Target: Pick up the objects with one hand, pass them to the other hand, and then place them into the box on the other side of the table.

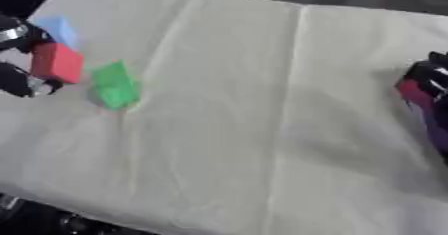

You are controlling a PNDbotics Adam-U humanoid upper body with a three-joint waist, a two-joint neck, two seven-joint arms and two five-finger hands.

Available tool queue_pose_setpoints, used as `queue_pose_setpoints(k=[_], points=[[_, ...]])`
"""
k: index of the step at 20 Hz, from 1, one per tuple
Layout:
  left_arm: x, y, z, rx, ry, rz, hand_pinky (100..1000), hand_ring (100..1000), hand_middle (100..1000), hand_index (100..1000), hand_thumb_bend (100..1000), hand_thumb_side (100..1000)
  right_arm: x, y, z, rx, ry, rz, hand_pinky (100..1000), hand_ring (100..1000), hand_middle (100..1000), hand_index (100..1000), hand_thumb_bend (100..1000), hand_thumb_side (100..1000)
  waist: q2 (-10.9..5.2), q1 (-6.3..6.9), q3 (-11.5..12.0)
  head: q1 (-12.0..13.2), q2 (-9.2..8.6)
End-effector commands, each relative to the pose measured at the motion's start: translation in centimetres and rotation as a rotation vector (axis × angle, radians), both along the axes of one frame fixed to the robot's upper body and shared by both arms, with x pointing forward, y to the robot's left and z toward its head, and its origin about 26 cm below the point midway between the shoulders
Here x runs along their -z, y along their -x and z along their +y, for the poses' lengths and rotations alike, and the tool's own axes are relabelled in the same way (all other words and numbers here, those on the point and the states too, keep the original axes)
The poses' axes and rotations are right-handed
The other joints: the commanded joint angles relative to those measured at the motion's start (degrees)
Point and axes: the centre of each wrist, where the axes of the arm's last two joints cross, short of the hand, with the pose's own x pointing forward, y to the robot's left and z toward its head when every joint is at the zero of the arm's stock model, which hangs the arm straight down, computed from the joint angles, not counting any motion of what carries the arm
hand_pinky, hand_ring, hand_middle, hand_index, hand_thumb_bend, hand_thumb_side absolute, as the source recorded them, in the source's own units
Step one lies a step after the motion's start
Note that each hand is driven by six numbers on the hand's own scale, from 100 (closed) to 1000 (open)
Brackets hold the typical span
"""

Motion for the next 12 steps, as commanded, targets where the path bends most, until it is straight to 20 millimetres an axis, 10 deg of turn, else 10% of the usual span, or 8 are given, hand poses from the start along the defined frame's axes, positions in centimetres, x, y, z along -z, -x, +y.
queue_pose_setpoints(k=[1,12], points=[[-1.1,0.5,-1.9,0.017,0.044,-0.091,785,646,556,555,100,100,-3.1,-0.3,0.2,-0.091,0.059,-0.090,1000,1000,1000,1000,100,525,-1.00,-0.57,-0.1,-1.3,0.13],[0.3,0.6,-8.3,0.108,0.175,-0.178,774,604,524,542,100,100,-9.4,-2.1,2.8,-0.323,0.283,-0.220,1000,1000,1000,1000,100,411,-2.21,-0.61,-0.5,-5.1,0.34]])
